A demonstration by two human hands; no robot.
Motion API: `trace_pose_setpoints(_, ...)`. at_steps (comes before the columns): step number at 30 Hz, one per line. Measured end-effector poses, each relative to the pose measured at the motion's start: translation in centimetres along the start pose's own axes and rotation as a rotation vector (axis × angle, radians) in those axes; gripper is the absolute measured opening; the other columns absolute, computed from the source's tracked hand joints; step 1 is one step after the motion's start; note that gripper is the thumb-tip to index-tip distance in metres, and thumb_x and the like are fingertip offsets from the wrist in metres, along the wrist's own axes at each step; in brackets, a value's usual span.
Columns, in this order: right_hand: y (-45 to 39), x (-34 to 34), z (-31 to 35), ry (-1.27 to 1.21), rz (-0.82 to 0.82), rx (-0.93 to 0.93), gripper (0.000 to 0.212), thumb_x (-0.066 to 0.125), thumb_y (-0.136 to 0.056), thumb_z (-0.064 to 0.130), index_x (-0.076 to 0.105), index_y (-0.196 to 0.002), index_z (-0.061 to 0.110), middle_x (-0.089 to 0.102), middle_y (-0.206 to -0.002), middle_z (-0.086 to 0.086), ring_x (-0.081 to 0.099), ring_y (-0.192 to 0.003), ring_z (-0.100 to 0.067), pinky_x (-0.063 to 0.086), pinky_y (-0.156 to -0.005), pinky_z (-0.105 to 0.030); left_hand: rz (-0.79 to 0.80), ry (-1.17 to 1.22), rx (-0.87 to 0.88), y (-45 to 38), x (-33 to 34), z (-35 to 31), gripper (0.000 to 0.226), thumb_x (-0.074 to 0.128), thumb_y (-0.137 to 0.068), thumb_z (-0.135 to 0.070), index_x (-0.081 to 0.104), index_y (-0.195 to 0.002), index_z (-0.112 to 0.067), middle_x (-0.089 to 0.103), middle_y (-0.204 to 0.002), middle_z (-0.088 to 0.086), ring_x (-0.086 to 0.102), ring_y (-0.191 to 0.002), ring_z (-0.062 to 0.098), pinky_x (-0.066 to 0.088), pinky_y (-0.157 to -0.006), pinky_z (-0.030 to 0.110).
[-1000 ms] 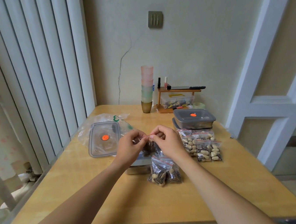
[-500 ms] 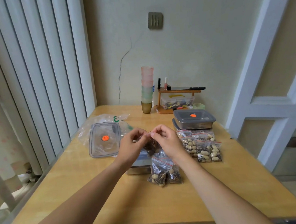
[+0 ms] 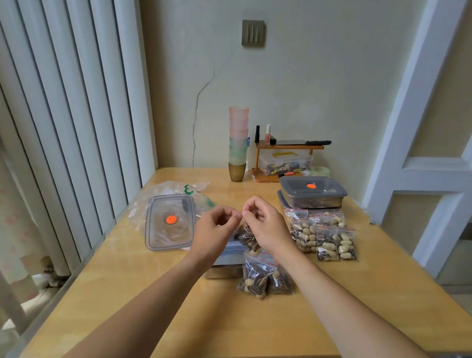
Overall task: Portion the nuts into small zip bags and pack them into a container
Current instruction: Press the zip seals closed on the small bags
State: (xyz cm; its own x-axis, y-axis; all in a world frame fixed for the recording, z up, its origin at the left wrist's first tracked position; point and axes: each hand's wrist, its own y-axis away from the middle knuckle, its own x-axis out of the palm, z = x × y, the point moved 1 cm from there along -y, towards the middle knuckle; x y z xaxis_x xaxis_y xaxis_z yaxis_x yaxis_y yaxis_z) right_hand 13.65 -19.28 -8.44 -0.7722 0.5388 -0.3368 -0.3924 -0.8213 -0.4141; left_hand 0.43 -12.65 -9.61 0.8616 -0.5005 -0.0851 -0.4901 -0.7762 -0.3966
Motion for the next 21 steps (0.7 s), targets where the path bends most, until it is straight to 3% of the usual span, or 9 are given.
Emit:
trace_pose_setpoints(3, 0.02, -0.02, 0.18, 0.057, 0.019, -0.020, 0.014, 0.061, -0.096, 0.020, 0.057, -0.084, 0.026, 0.056, -0.072, -0.006, 0.048, -0.064, -0.011, 0.041, -0.061, -0.030, -0.005, -0.019, 0.004, -0.12, -0.18, 0.27, 0.013, 0.066, -0.097, -0.017, 0.071, -0.087, -0.009, 0.063, -0.068, -0.006, 0.055, -0.066, 0.007, 0.045, -0.063, 0.022)
trace_pose_setpoints(11, 0.05, -0.10, -0.15, 0.017, 0.015, 0.022, 0.010, 0.064, -0.098, 0.021, 0.064, -0.088, 0.023, 0.063, -0.075, 0.010, 0.055, -0.068, -0.005, 0.046, -0.068, -0.026, -0.016, -0.079, 0.042, -0.03, -0.43, 0.24, 0.017, 0.065, -0.098, -0.022, 0.071, -0.084, -0.015, 0.065, -0.068, -0.004, 0.057, -0.065, 0.009, 0.048, -0.062, 0.026)
trace_pose_setpoints(13, 0.06, -0.20, -0.10, 0.104, 0.007, -0.026, 0.011, 0.063, -0.098, 0.020, 0.061, -0.088, 0.022, 0.059, -0.072, 0.010, 0.052, -0.066, -0.004, 0.043, -0.065, -0.022, -0.034, -0.152, 0.050, -0.03, -0.48, 0.45, 0.017, 0.065, -0.098, -0.023, 0.069, -0.084, -0.016, 0.065, -0.067, -0.003, 0.057, -0.063, 0.008, 0.048, -0.061, 0.026)
trace_pose_setpoints(16, 0.21, -0.06, 0.22, 0.192, 0.005, -0.080, 0.013, 0.060, -0.099, 0.017, 0.057, -0.087, 0.021, 0.055, -0.071, 0.010, 0.048, -0.065, -0.004, 0.038, -0.059, -0.017, -0.043, -0.334, 0.108, 0.04, -0.29, 0.11, 0.017, 0.062, -0.100, -0.023, 0.064, -0.085, -0.014, 0.058, -0.062, -0.008, 0.049, -0.055, 0.000, 0.039, -0.055, 0.014)
trace_pose_setpoints(21, 0.31, 0.14, 0.15, 0.180, 0.002, -0.072, 0.016, 0.060, -0.100, 0.016, 0.057, -0.086, 0.023, 0.055, -0.071, 0.007, 0.047, -0.064, -0.006, 0.037, -0.058, -0.018, 0.008, -0.514, 0.179, -0.19, -0.40, -0.20, 0.018, 0.056, -0.103, -0.022, 0.053, -0.087, -0.016, 0.051, -0.060, -0.009, 0.048, -0.055, 0.003, 0.035, -0.053, 0.018)
